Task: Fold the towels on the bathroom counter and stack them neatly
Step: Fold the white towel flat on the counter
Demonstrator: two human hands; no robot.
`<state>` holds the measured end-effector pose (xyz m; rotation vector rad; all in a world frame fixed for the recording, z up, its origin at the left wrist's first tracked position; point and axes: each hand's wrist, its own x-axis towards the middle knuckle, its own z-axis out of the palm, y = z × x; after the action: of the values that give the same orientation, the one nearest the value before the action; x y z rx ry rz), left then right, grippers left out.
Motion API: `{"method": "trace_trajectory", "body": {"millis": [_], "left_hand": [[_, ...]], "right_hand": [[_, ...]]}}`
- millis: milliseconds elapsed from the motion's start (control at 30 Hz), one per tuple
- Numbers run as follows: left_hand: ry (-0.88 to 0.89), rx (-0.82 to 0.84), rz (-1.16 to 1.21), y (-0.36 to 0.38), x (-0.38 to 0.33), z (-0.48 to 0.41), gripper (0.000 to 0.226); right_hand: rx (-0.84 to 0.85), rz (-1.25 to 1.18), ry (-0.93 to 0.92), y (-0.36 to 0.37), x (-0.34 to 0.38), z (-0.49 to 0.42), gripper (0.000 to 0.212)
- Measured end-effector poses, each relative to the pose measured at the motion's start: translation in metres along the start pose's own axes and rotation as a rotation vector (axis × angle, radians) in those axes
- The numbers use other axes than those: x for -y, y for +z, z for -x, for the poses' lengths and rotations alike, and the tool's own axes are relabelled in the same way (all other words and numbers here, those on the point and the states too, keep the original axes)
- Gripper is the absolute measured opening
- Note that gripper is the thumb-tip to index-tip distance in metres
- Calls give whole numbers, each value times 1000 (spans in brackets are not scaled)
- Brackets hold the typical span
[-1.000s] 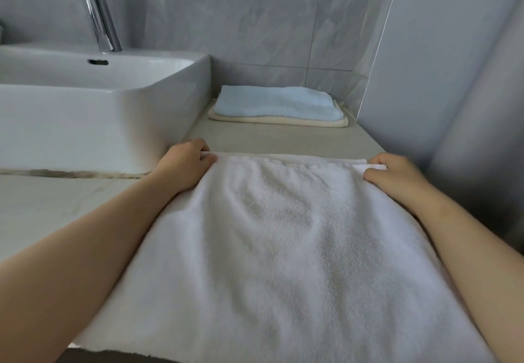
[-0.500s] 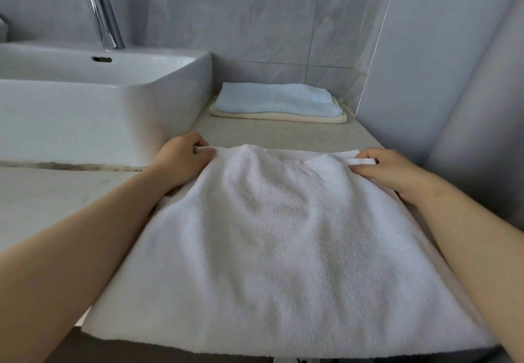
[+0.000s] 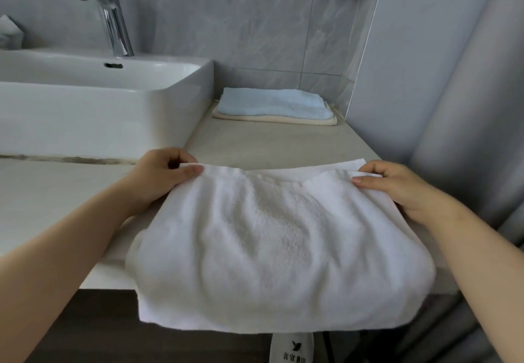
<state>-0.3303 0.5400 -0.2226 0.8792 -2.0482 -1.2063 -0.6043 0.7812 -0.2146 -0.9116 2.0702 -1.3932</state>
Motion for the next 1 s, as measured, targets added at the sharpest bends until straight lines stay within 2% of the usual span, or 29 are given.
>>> {"method": "trace_trajectory", "body": {"millis": [300,400,467,533,667,767,867,1000], "left_hand": [[-21,41,40,-25,0,51,7],[1,-15,-10,-25,3,56,6],[14,-53,-86,-22,3,57,5],[24,-76,-125,-21,3,57,5],[29,-91,-149,-22,5,55,4],[16,-93,-139,-22,6,54,5],[-11,-109,-82,-24,8,51,6],[-47,-120,-15,-24,9,47,7]], "right_hand": [[54,9,-17,5,-2,42,3],[-13,-8,-51,10,-6,44,24],[-77,18,-118,14,-4,44,27],[-120,65,-195,16,2,41,25],[-171,116,-281,20,13,26,7],[-115,232,-182,29,4,14,17],[-78,331,-53,34,-3,5,13],[-71,291,-68,35,2,6,12]]}}
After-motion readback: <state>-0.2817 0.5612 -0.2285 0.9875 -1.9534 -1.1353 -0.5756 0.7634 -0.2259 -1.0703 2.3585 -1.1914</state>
